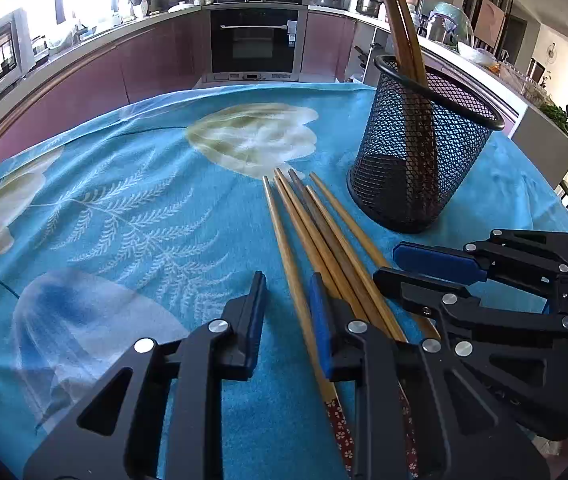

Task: Organize utensils
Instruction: 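Close the right gripper on one wooden chopstick from the pile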

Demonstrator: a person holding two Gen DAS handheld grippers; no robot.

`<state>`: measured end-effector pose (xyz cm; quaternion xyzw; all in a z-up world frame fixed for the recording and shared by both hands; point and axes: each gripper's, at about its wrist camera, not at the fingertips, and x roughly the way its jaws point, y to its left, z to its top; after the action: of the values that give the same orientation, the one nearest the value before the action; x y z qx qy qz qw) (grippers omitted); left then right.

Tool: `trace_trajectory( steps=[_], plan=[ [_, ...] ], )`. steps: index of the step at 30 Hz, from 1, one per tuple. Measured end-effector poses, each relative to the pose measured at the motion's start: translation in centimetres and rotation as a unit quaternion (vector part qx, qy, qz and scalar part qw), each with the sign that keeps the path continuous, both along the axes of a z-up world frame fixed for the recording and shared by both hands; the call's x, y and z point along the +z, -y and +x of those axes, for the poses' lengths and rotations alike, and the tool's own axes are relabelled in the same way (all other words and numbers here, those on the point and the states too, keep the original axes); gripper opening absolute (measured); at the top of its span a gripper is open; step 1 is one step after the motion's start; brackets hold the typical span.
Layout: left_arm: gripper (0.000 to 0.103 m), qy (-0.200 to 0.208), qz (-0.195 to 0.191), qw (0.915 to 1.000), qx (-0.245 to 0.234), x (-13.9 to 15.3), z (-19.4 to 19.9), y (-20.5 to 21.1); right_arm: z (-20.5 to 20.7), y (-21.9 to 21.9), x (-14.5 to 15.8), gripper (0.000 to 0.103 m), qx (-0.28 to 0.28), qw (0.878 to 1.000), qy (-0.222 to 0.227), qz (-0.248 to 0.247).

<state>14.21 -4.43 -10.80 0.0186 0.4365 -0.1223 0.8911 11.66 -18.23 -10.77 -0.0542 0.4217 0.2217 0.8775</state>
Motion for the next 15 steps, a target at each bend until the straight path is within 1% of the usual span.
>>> trace_trajectory(
  steps=[3,4,7,8,15],
  plan=[
    [0.019,0.003,-0.001,0.9999,0.010,-0.1,0.0,-0.1,0.1,0.2,0.0,0.010,-0.005,1.000,-0.002,0.008],
    [0.019,0.003,-0.003,0.9999,0.011,-0.1,0.0,-0.1,0.2,0.4,0.0,0.009,-0.008,1.000,-0.005,0.014],
    [0.014,0.000,-0.011,0.9998,0.014,-0.1,0.0,-0.2,0.3,0.8,-0.1,0.006,-0.013,0.999,-0.011,0.028],
    [0.011,-0.001,-0.016,0.9998,0.014,-0.1,0.0,-0.2,0.3,0.9,0.0,0.006,-0.015,0.999,-0.011,0.032],
    [0.008,-0.003,-0.029,0.9995,0.014,0.0,-0.4,-0.4,-0.1,1.6,0.3,0.006,-0.017,0.999,-0.009,0.045]
  ],
)
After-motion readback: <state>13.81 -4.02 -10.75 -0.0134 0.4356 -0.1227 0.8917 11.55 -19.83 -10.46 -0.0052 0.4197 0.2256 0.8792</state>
